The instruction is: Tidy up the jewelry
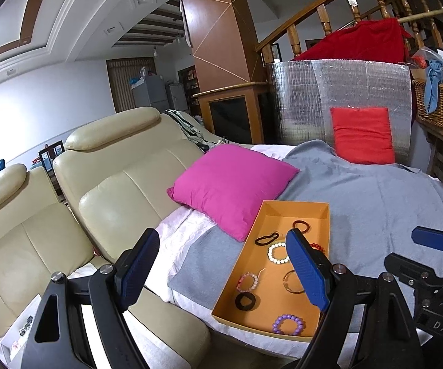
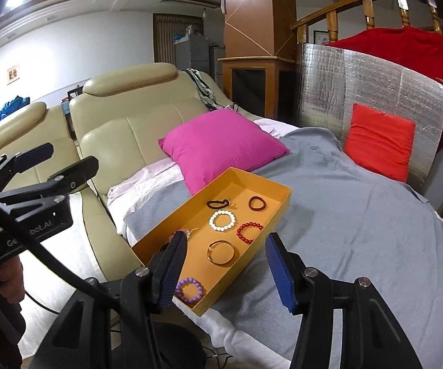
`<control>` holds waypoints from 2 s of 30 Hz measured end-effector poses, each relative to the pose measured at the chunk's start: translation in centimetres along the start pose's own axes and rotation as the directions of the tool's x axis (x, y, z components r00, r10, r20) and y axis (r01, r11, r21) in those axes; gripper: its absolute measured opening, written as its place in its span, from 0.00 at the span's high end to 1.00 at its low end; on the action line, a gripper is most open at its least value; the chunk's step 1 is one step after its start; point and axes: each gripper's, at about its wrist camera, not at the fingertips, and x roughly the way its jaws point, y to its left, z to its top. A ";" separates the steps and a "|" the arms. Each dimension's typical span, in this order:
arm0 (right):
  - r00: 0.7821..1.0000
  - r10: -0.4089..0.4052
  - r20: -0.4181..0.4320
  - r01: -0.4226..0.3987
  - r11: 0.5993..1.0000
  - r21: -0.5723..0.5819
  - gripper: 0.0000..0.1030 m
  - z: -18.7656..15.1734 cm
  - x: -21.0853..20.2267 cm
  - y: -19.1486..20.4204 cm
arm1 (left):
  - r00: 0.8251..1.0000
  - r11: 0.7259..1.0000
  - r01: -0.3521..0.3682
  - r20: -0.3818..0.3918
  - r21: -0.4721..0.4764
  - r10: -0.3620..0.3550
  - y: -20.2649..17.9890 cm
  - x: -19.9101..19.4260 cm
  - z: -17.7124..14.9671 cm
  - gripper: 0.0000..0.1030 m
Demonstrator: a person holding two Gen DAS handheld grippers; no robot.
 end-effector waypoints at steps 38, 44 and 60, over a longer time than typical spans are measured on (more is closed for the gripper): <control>0.999 -0.018 -0.031 0.017 0.999 -0.042 0.45 0.7 1.9 2.5 | 0.999 0.998 0.026 -0.036 -0.056 -0.028 1.9 1.9 -0.6 0.18; 0.999 -0.015 -0.042 0.013 0.999 -0.035 0.45 0.7 2.4 2.4 | 0.999 0.998 0.028 -0.042 -0.061 -0.030 2.0 2.2 -0.8 0.18; 0.998 -0.026 -0.052 0.024 0.998 -0.056 0.45 1.0 3.1 2.8 | 0.998 0.996 0.036 -0.055 -0.085 -0.040 2.7 3.0 -1.2 0.18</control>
